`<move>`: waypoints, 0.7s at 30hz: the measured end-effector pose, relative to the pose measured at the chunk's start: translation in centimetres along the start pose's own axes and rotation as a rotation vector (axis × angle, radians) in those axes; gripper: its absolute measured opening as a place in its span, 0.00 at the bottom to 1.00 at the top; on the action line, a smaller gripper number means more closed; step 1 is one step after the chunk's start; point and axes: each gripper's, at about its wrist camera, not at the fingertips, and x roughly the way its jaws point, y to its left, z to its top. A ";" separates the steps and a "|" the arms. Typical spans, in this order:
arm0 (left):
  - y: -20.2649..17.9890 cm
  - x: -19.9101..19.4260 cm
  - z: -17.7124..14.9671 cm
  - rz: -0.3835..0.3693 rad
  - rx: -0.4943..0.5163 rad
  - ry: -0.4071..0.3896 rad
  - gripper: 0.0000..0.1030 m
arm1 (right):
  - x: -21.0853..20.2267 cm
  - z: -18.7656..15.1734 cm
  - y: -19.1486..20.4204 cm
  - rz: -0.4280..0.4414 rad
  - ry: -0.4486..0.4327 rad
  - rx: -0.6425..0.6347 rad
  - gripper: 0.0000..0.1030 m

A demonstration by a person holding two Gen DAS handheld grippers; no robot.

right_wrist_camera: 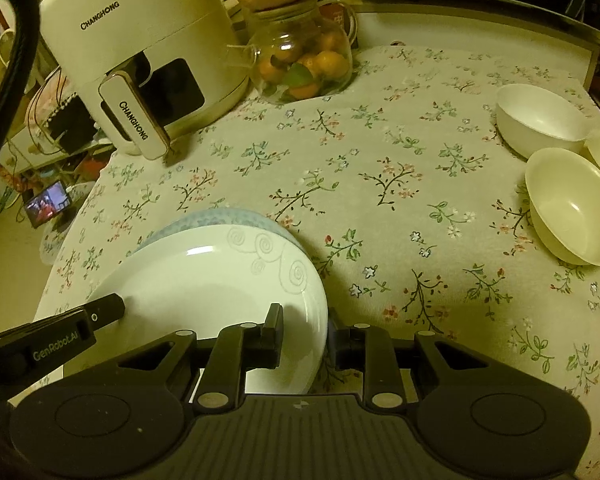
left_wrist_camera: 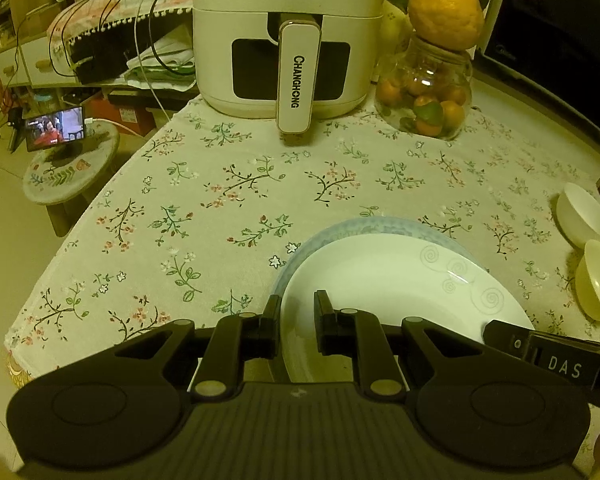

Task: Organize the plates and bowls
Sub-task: 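Lower the white plate onto the blue-patterned stack with both grippers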

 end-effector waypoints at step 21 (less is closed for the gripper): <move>0.2 0.2 0.3 -0.007 -0.034 0.010 0.11 | -0.1 -0.2 0.0 0.000 -0.007 0.010 0.22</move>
